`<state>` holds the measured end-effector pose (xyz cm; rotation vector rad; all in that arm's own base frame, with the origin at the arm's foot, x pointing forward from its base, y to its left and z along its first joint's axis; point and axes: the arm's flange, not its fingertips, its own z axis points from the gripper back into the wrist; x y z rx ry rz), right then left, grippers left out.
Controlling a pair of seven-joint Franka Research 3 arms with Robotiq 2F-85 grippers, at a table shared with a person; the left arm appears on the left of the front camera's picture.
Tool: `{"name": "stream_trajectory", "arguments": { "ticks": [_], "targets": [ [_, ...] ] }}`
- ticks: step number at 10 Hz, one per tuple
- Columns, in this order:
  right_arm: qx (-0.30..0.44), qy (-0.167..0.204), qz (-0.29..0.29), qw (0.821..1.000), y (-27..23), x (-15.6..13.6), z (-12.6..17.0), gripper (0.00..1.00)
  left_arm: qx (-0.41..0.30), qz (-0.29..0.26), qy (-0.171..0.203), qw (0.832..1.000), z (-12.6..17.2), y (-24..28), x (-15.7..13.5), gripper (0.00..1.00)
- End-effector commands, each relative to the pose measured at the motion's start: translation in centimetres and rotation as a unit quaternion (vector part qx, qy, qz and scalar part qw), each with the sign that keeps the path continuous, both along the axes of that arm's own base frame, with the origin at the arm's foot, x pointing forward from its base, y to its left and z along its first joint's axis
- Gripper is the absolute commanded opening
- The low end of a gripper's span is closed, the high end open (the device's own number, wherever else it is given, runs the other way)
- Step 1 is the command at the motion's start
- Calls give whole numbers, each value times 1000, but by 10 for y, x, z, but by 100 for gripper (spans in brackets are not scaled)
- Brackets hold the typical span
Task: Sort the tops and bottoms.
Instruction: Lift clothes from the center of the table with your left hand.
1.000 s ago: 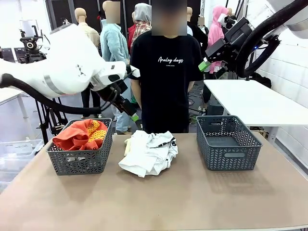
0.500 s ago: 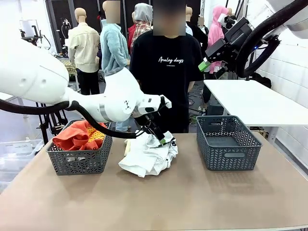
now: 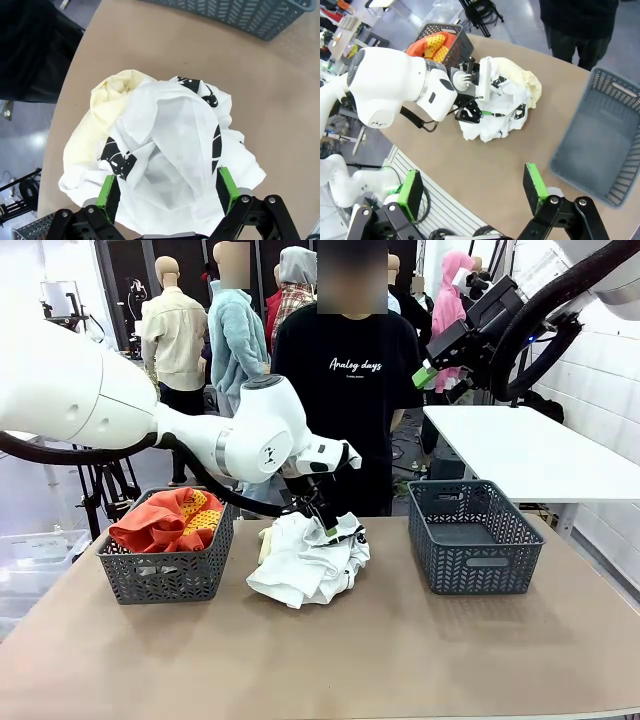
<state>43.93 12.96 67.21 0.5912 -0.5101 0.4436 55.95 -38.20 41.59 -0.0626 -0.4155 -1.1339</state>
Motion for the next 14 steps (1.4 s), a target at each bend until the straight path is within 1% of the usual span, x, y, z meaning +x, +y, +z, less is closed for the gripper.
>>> {"name": "stream_trajectory", "arguments": {
  "ticks": [1,2,6,8,9,13,14],
  "targets": [
    [-5,4,-5,1000,0,-1,0,100,1,15,25,1000,-4,-5,7,100],
    [-5,4,-5,1000,0,-1,0,100,2,20,37,999,-5,-5,7,100],
    [-5,4,-5,1000,0,-1,0,100,4,24,50,998,-12,-6,15,100],
    [-5,4,-5,1000,0,-1,0,100,8,27,71,997,-16,-6,16,100],
    [-5,4,-5,1000,0,-1,0,100,20,16,74,997,-17,-6,16,87],
    [-5,4,-5,1000,0,-1,0,100,17,22,82,996,-17,-4,19,9],
    [-5,4,-5,1000,0,-1,0,100,14,24,83,996,-18,-3,18,0]
  ]
}}
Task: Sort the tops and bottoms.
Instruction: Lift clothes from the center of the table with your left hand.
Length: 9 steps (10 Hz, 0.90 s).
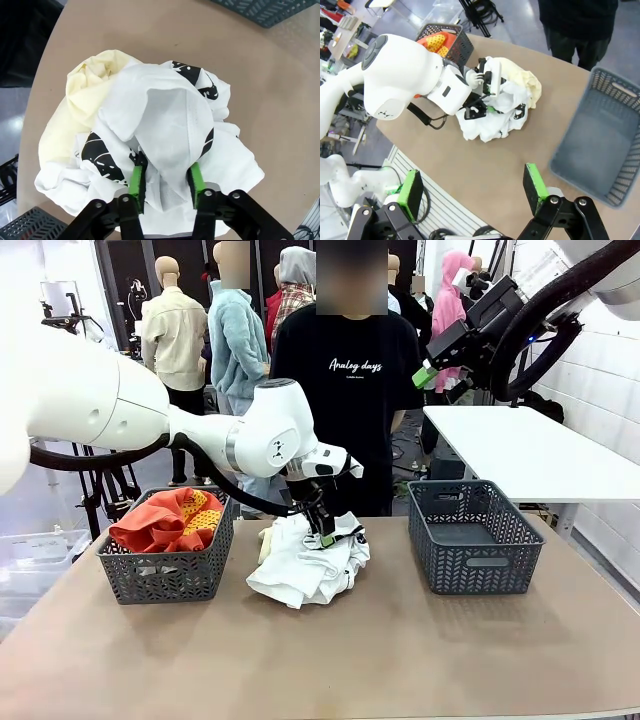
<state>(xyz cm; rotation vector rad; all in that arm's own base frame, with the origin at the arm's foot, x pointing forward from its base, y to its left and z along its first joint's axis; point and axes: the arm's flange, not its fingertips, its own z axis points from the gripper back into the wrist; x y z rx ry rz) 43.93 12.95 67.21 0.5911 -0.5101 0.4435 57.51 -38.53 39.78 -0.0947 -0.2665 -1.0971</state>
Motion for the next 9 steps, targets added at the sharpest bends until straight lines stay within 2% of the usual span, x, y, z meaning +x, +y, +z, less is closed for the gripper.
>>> {"name": "stream_trajectory", "arguments": {
  "ticks": [1,4,5,7,9],
  "targets": [
    [-5,4,-5,1000,0,-1,0,100,-11,11,13,1000,1,1,3,0],
    [-5,4,-5,1000,0,-1,0,100,-26,27,15,999,5,4,2,0],
    [-5,4,-5,1000,0,-1,0,100,-33,52,10,998,13,9,1,0],
    [-5,4,-5,1000,0,-1,0,100,-54,68,9,996,60,26,-11,0],
    [-5,4,-5,1000,0,-1,0,100,-66,79,-7,995,131,50,-32,0]
  ]
}}
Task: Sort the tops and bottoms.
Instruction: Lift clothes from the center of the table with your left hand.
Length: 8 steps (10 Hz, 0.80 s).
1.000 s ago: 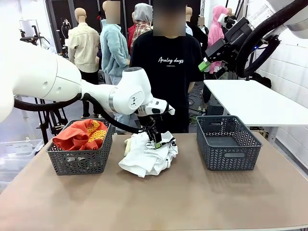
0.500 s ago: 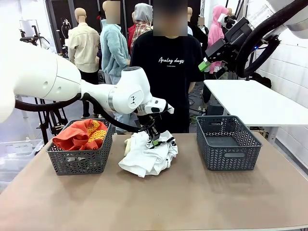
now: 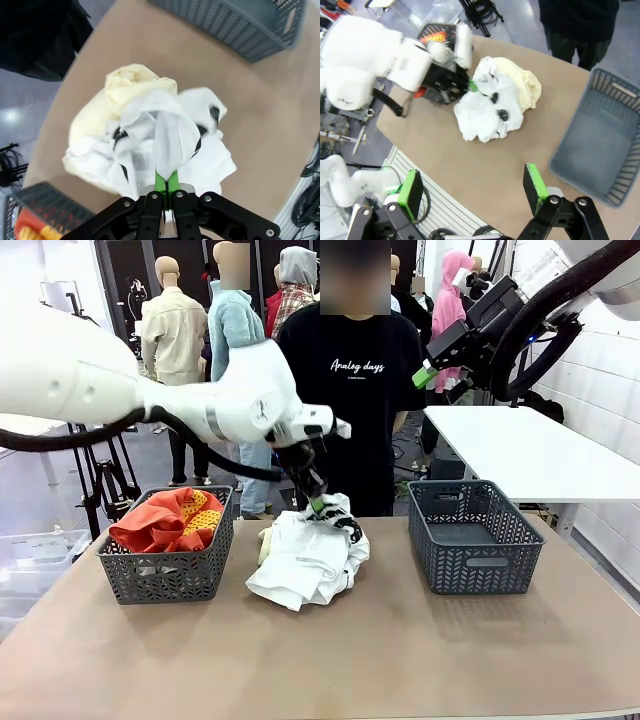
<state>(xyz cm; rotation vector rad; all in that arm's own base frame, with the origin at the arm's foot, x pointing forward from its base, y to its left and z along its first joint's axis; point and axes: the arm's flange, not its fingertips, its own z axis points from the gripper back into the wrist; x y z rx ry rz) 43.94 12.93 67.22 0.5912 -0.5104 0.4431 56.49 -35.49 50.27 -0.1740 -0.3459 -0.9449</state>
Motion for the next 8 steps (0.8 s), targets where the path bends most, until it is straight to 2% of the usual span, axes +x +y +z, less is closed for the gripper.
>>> {"name": "stream_trajectory", "arguments": {
  "ticks": [1,3,4,8],
  "targets": [
    [-5,4,-5,1000,0,-1,0,100,-2,12,-19,1000,55,27,-29,0],
    [-5,4,-5,1000,0,-1,0,100,-31,16,-68,997,97,42,-44,0],
    [-5,4,-5,1000,0,-1,0,100,-8,10,-32,999,77,21,-25,0],
    [-5,4,-5,1000,0,-1,0,100,-8,10,-34,999,83,23,-30,0]
  ]
}}
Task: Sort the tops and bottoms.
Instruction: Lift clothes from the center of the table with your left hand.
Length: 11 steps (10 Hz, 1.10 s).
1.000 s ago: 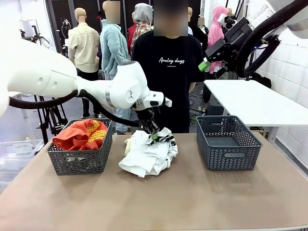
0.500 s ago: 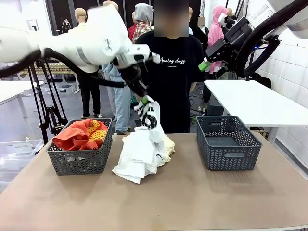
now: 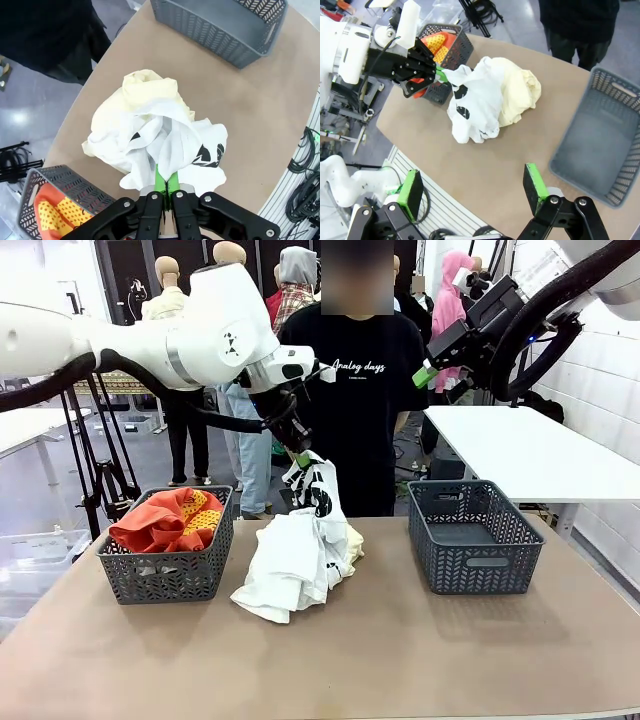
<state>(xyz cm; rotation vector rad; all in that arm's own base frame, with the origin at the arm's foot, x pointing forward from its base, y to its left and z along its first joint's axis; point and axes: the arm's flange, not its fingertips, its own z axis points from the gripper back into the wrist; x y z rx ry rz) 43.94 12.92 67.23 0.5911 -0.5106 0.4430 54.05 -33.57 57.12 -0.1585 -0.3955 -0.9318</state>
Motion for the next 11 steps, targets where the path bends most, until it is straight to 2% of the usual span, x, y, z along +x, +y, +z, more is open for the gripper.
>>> {"name": "stream_trajectory", "arguments": {
  "ticks": [1,3,7,9,10,11],
  "targets": [
    [-5,4,-5,1000,0,-1,0,100,6,7,-36,999,45,19,-10,0],
    [-5,4,-5,1000,0,-1,0,100,30,-15,-85,996,110,19,-19,0],
    [-5,4,-5,1000,0,-1,0,100,59,-48,-170,983,197,-3,-17,0],
    [-5,4,-5,1000,0,-1,0,100,67,-74,-199,975,235,-17,-11,0],
    [-5,4,-5,1000,0,-1,0,100,74,-69,-214,972,260,-18,-5,0],
    [-5,4,-5,1000,0,-1,0,100,70,-77,-215,971,287,-22,0,0]
  ]
}}
